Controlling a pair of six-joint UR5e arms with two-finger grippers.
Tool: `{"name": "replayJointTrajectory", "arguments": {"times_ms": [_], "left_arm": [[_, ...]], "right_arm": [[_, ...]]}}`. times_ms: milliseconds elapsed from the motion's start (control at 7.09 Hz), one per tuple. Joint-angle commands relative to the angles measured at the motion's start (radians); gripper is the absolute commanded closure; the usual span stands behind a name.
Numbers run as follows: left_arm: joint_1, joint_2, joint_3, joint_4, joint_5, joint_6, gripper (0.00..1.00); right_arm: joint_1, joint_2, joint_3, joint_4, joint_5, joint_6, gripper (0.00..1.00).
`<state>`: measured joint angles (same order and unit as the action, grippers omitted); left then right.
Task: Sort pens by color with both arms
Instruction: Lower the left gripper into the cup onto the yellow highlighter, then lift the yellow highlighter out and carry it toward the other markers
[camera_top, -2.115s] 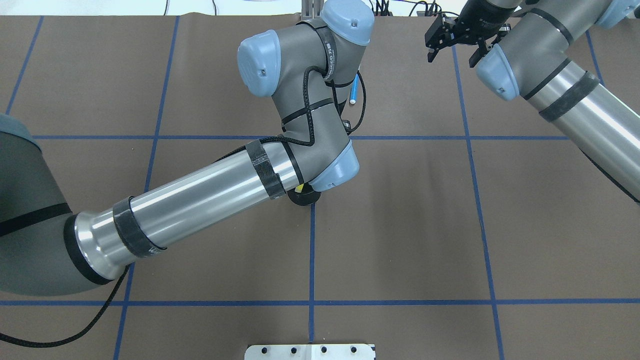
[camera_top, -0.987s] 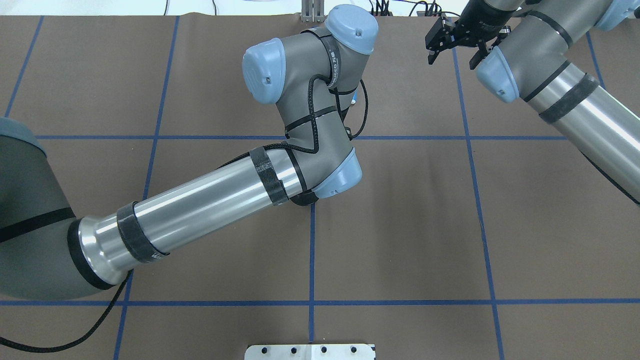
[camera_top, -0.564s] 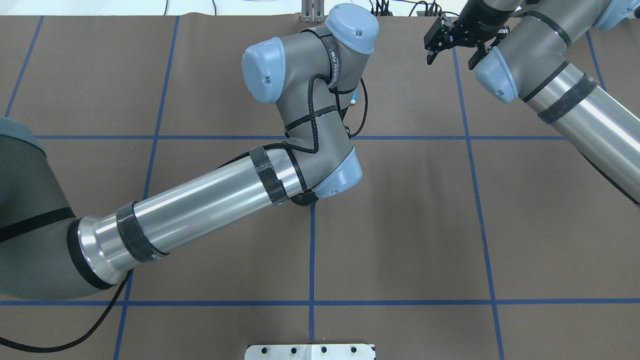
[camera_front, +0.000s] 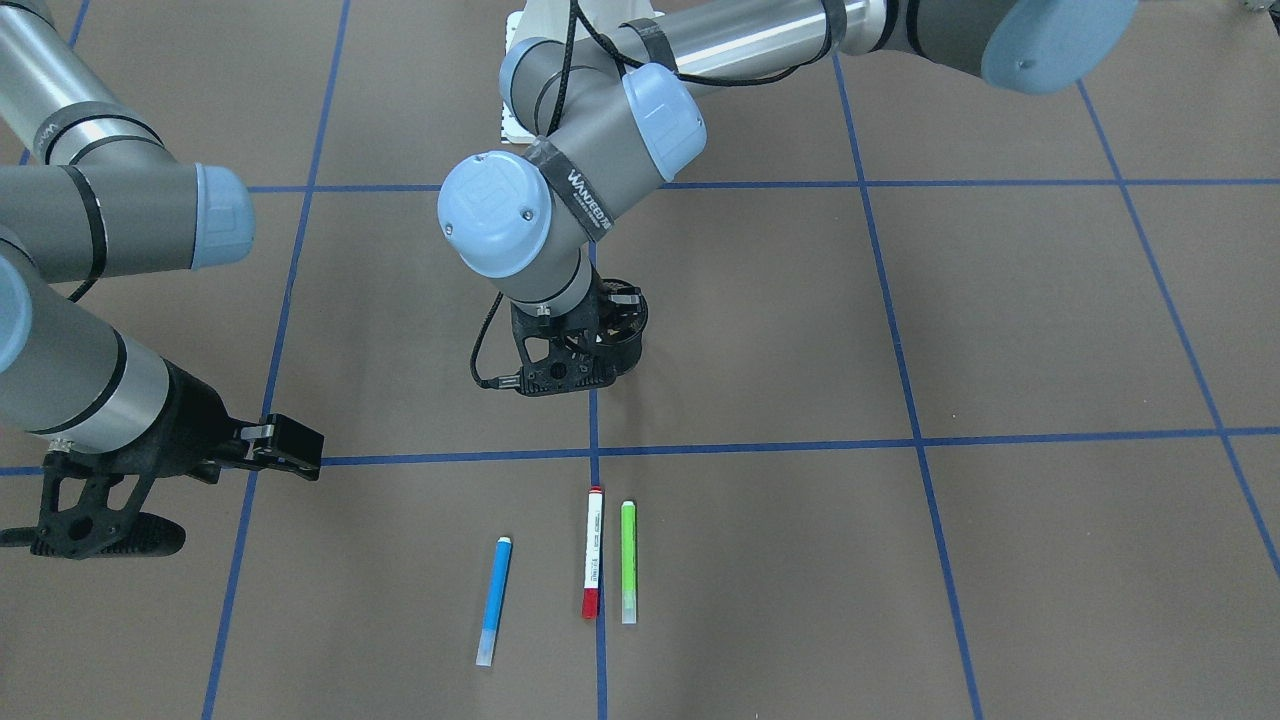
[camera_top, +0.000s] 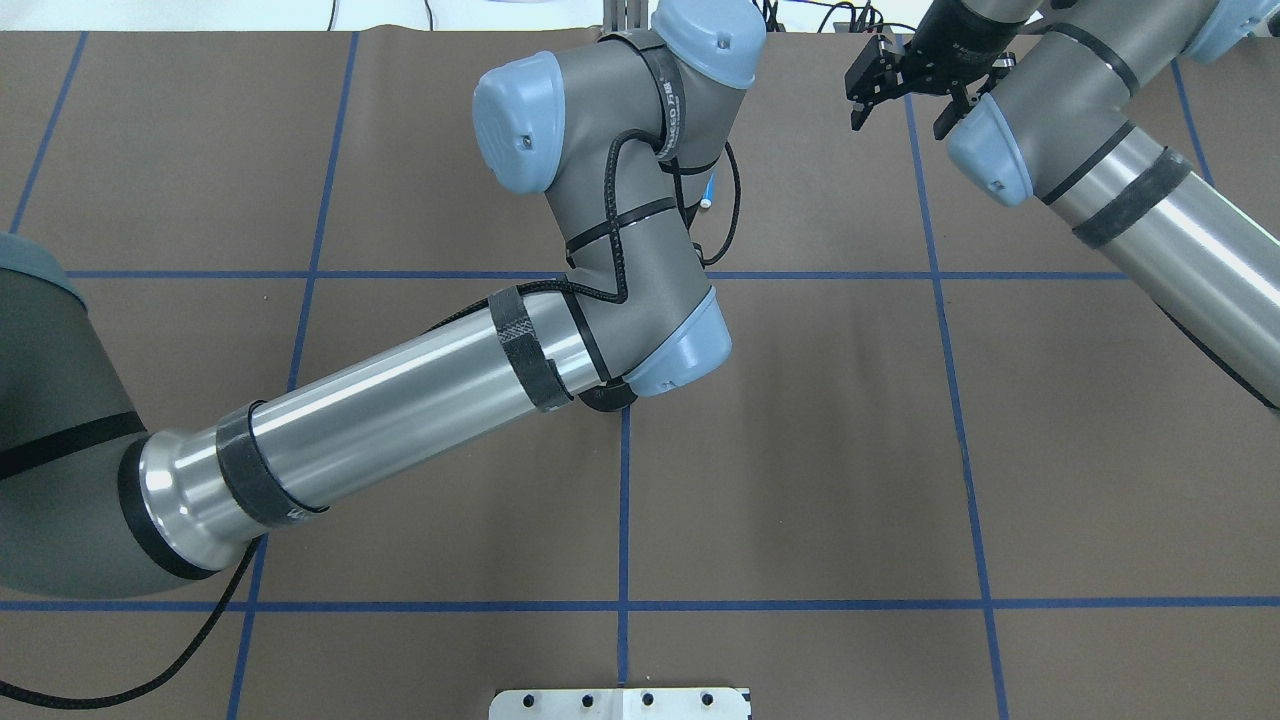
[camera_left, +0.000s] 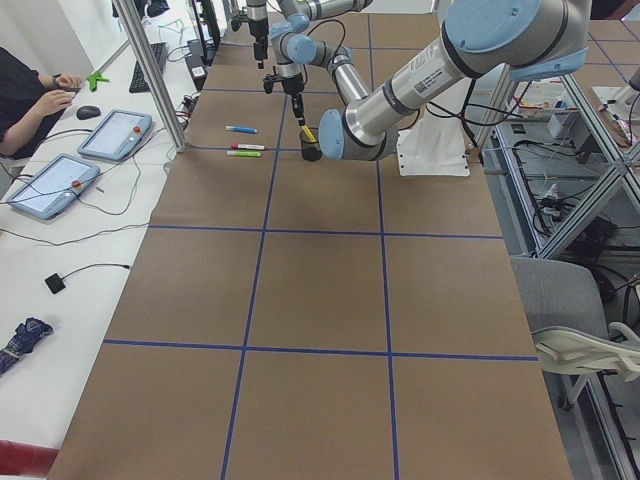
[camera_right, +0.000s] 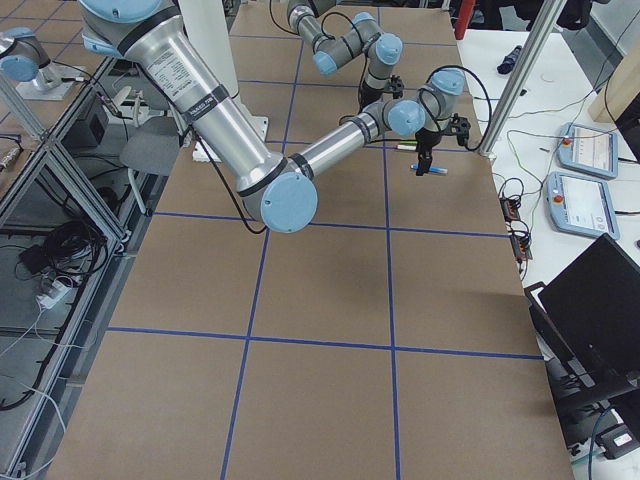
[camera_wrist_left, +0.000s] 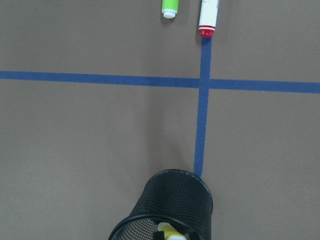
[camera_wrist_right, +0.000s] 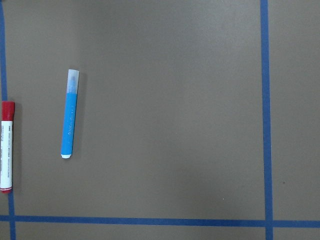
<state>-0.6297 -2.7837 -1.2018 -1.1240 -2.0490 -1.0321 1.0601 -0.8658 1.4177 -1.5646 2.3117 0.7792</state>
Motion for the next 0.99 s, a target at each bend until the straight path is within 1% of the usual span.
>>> {"name": "replayJointTrajectory", "arguments": {"times_ms": [0,282,564,705,846], "left_arm": [[-0.013,0.007,-0.144,0.117,0.0,-0.002,1.0],[-0.057,0.045,-0.328,0.128,-0.002,-0.003,1.0],[-0.166,0.078,-0.515,0.128,0.001,-0.014,1.0],[-0.201,0.096,-0.577,0.118,0.048,-0.013,1.0],[-0.208,0.111,-0.613,0.058,0.154,-0.049,1.0]], "right_arm": [[0.0,0.001,0.001,0.0,0.0,0.0,0.01],[0.001,0.002,0.003,0.0,0.0,0.0,0.01],[0.001,0.002,0.004,0.0,-0.002,0.0,0.01],[0.001,0.004,0.004,0.0,-0.002,0.0,0.01],[0.001,0.001,0.009,0.002,-0.003,0.006,0.01]]}}
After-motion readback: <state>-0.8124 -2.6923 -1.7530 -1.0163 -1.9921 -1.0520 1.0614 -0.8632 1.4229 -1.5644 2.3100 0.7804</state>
